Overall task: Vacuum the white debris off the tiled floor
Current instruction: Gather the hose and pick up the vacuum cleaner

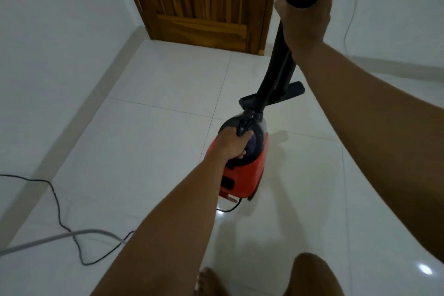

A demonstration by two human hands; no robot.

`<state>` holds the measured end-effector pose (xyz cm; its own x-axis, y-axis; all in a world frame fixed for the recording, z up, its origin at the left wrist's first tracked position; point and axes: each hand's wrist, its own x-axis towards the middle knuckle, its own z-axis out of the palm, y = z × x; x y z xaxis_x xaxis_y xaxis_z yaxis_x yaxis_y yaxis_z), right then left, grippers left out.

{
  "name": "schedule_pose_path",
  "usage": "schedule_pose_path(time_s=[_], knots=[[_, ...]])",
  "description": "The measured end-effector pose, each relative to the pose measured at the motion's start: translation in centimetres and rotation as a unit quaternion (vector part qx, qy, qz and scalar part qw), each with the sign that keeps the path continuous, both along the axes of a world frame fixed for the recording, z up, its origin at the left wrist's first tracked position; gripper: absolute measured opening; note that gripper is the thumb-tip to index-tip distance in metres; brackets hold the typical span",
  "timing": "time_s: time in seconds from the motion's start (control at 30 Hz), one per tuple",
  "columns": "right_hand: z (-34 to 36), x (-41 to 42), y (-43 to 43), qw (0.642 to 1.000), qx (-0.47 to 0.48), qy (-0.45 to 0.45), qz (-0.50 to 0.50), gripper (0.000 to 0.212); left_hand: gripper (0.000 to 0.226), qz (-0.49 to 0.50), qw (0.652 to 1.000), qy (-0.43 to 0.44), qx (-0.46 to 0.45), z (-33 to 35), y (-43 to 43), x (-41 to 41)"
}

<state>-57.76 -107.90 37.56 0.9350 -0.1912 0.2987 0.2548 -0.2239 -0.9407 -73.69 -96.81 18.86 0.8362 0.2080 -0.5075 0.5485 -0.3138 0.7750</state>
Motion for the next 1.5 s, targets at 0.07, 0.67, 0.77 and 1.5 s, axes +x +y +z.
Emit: schedule_pose_path(time_s=[0.07,0.67,0.77,1.5], knots=[[6.8,1.1,1.5,1.000,0.003,0.009,0.010,0.051,0.026,0.009,1.000,0.004,0.002,6.4,1.0,1.1],[25.7,19.6,13.2,0.982,0.087,0.078,0.147,0.055,0.029,0.108,0.993,0.056,0.011,26.1,13.1,19.8],[26.6,24.5,17.0,0.972,0.096,0.092,0.193,0.052,0.029,0.139,0.988,0.055,0.027,26.2,15.7,24.4],[23.0,52.2,53.0,0.943,0.048,0.098,0.315,0.077,0.040,0.226,0.968,0.104,0.034,22.1,49.0,50.1]])
